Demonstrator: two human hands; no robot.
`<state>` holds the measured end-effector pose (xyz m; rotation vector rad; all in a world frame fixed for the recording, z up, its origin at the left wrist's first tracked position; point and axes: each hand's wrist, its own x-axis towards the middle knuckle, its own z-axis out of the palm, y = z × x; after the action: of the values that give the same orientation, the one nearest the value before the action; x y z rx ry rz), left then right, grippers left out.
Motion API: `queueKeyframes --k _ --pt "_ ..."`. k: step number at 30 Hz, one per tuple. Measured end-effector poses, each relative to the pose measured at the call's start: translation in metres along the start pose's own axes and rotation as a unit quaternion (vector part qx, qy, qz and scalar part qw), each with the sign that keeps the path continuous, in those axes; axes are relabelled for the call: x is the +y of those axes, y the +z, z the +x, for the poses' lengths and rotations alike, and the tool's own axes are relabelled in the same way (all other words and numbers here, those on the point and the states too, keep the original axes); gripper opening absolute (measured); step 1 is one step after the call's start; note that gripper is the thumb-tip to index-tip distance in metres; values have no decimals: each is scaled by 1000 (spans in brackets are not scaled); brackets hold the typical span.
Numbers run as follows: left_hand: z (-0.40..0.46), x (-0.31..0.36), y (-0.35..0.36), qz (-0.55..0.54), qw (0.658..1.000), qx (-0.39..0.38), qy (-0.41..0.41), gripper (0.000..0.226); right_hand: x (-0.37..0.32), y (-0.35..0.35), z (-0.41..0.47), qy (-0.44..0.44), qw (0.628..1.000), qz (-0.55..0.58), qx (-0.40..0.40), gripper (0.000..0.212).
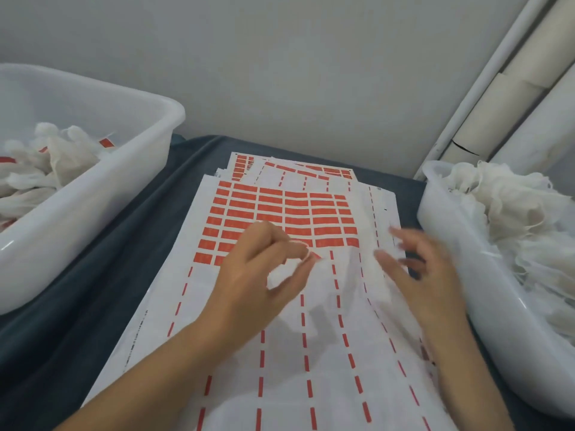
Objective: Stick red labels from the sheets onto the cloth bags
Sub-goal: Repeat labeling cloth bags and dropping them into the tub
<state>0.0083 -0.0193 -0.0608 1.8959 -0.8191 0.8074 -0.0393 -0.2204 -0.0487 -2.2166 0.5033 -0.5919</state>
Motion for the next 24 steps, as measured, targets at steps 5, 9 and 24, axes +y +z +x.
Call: queueKeyframes --k 5,9,24 --pt "-7 1 2 41 992 -55 105 22 -23 -1 -22 100 918 173 -344 51" --pt "-8 4 2 58 984 -94 137 24 -21 0 -17 132 903 232 -336 36" --pt "-10 6 5 94 980 -164 59 23 -29 13 -25 -23 942 243 -230 75"
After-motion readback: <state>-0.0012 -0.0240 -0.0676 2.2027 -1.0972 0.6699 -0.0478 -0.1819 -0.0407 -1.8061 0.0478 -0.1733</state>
